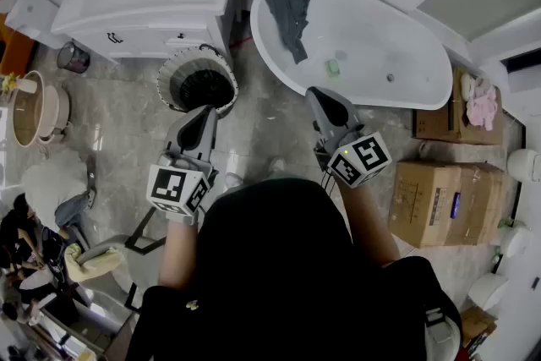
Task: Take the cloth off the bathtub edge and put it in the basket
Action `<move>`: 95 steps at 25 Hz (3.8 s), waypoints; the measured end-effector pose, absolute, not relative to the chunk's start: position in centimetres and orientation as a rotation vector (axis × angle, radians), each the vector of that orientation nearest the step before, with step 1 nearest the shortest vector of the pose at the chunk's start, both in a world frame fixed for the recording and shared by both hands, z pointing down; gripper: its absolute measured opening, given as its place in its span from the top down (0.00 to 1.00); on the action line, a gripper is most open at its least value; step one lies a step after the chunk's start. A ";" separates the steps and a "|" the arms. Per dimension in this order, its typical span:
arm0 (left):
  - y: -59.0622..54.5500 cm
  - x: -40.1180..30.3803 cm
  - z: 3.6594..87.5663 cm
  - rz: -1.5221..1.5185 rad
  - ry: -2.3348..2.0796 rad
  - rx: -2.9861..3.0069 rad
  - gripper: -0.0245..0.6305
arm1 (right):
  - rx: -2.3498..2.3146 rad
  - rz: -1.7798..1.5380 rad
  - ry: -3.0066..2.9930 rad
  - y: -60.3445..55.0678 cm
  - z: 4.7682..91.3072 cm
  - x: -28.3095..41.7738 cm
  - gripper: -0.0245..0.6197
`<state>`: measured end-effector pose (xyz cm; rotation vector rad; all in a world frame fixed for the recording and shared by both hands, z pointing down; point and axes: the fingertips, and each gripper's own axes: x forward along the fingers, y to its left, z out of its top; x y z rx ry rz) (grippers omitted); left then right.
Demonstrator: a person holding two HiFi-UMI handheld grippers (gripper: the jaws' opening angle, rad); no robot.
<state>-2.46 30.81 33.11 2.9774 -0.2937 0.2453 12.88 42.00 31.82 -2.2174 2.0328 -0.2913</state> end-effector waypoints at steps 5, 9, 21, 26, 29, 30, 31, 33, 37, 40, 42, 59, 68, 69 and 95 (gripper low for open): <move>31.5 0.2 33.4 0.258 -0.314 2.971 0.94 | -2.193 -0.308 2.016 42.9 32.5 15.9 0.97; 32.3 2.0 33.7 0.296 -0.343 2.961 0.94 | -2.181 -0.334 1.959 44.1 33.1 18.7 0.97; 28.1 3.3 36.5 0.362 -0.410 2.899 0.94 | -2.168 -0.410 1.994 40.0 35.6 22.0 0.97; 21.4 4.1 37.6 0.337 -0.404 2.872 0.94 | -2.206 -0.414 2.009 33.7 36.0 23.0 0.96; 16.6 4.6 38.0 0.337 -0.392 2.861 0.94 | -2.228 -0.429 2.013 29.0 36.2 23.6 0.96; 15.0 4.7 38.1 0.339 -0.387 2.861 0.94 | -2.236 -0.434 2.012 27.5 36.3 23.8 0.96; 13.5 4.8 38.2 0.342 -0.382 2.860 0.94 | -2.244 -0.442 2.009 26.0 36.5 24.0 0.96; 10.5 5.0 38.3 0.346 -0.370 2.855 0.94 | -2.262 -0.456 1.998 23.2 36.8 24.5 0.96; 5.2 5.1 38.5 0.347 -0.340 2.849 0.94 | -2.295 -0.482 1.989 17.9 37.5 25.1 0.91; 2.1 5.0 38.7 0.356 -0.328 2.845 0.94 | -2.319 -0.503 1.977 14.6 38.1 25.6 0.89; 0.4 4.9 38.9 0.362 -0.329 2.839 0.94 | -2.334 -0.512 1.977 12.9 38.5 26.0 0.89; -5.6 8.1 40.5 0.432 -0.499 2.736 0.94 | -2.395 -0.731 2.010 4.4 44.5 37.2 0.77; -7.5 11.3 42.0 0.499 -0.647 2.657 0.94 | -2.428 -0.976 2.045 0.4 52.9 45.9 0.62; -7.5 11.6 42.3 0.512 -0.658 2.651 0.94 | -2.428 -1.005 2.049 -0.1 54.0 46.7 0.60; -6.2 12.0 48.0 0.746 -0.948 2.403 0.94 | -2.481 -1.597 1.839 -7.6 78.6 58.8 0.21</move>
